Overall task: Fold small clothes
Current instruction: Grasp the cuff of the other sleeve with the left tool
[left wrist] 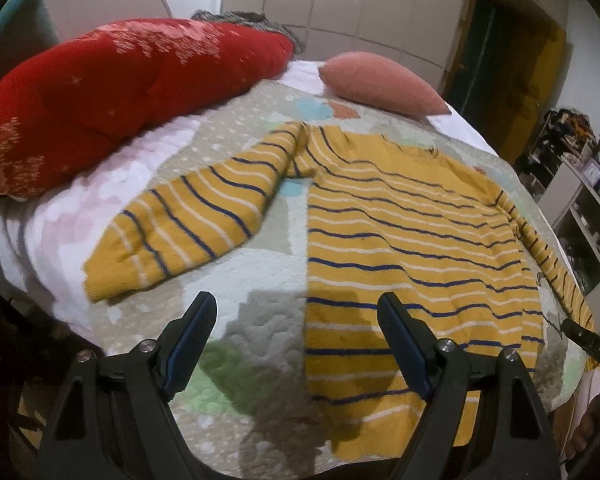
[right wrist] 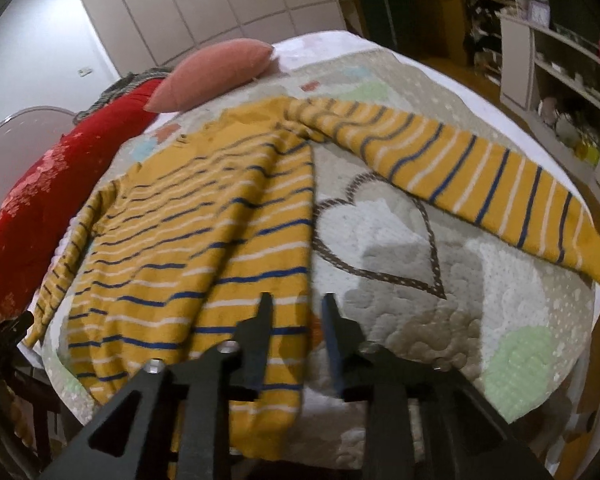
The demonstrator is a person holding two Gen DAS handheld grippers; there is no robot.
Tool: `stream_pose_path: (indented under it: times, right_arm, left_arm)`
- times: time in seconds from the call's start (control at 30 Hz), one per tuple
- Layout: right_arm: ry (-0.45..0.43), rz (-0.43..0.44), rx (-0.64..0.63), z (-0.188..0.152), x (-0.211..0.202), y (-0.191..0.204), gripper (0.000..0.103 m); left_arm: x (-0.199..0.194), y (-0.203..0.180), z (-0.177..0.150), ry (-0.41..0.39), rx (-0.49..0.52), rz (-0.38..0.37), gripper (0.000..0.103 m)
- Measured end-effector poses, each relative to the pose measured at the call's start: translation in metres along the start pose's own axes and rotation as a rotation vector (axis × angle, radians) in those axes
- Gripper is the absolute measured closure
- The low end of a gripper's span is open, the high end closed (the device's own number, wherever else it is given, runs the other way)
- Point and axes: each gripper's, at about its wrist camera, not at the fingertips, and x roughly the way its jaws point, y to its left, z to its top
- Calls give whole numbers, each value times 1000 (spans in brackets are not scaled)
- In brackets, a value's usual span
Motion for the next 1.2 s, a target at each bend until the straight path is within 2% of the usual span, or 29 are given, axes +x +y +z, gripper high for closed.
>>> stream_pose_path:
  times: [0.17,0.27,0.37,0.43,0.63,0.8,0.87,0.9,0.93,0.97,1.0,1.07,1.2]
  right_arm:
    - [-50,6,-88,-4,-21,29,66]
    - [-68,9,-130,-3,-28,40,60]
    - [-78,7,-173,-3,-29,51,58]
    - [-75,14,-203,-3,-26,58,58]
    - [-11,22,-256,3,3,77,56]
    - [18,20,-261,12,24,87,56]
    - [29,15,-268,17,32,92,56]
    - [37,8,-278,18,36,95,56]
    - [42,1,-289,19,40,98,56]
    - [48,-7,-299,19,44,102,56]
    - [51,-15,-307,20,47,105,56]
    - [56,-29,-326,22,52,111,56]
    - [55,-42,-345,26,59,118,56]
  left_arm:
    - [-18,38,-3,-36,-77,55,17]
    - [-19,67,-5,-31,-130,113,17]
    - [-19,98,-6,-28,-195,170,17]
    - [-18,113,-5,-27,-235,181,17]
    - [10,157,-4,22,-359,152,17]
    - [53,179,-1,88,-460,46,17]
    - [66,178,3,100,-469,22,17]
    - [70,176,6,84,-460,26,25]
    - [69,174,9,70,-453,34,53]
    - [69,173,13,54,-436,55,71]
    - [69,175,16,51,-432,45,92]
    - [68,185,22,33,-464,15,93]
    - [61,221,48,-3,-471,106,93]
